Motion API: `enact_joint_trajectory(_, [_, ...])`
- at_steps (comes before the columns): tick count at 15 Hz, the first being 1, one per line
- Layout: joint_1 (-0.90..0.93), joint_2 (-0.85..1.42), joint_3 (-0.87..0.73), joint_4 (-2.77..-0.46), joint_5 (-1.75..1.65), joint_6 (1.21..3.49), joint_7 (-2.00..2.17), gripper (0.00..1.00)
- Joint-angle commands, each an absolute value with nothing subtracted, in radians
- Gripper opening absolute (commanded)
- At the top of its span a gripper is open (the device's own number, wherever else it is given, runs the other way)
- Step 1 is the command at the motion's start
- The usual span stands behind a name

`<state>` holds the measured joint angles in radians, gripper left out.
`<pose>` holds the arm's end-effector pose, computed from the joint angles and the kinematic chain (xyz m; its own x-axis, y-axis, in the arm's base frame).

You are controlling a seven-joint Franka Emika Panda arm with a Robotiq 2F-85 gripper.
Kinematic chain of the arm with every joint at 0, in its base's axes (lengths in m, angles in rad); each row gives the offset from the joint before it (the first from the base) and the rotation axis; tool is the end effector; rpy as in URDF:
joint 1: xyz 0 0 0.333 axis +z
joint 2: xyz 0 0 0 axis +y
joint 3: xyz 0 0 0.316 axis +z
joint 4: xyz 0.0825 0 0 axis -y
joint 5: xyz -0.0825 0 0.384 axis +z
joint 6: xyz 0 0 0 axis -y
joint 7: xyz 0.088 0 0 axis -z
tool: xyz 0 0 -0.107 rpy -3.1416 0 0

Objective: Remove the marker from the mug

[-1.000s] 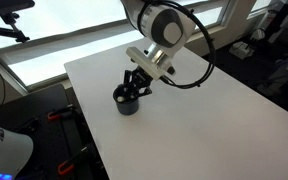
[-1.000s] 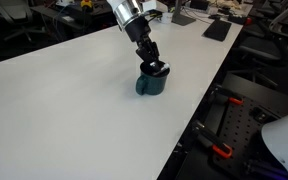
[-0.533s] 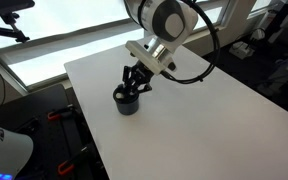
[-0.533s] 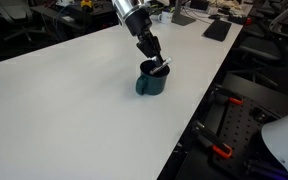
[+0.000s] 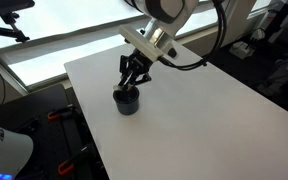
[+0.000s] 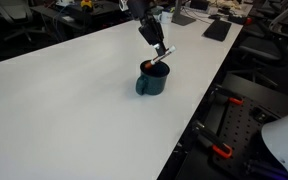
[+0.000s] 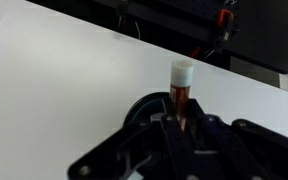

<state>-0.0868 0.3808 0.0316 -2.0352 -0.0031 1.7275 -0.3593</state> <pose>0.5098 -0.0283 0.2247 0.7416 0.3170 -0.5912 0.2197 -0.9475 -0.2324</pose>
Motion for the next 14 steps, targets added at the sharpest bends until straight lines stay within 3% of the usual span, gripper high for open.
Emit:
enact_joint_trajectory(1, [-0.088,0.218,0.036,-2.168,0.020,1.750,-0.399,0.05])
enact_joint_trajectory(8, [-0.100,0.060,-0.032,-2.287,0.072,1.922,-0.302,0.05])
enact_joint_trajectory(14, [-0.119,0.128,-0.100,-2.321,0.022,2.271,-0.129,0.05])
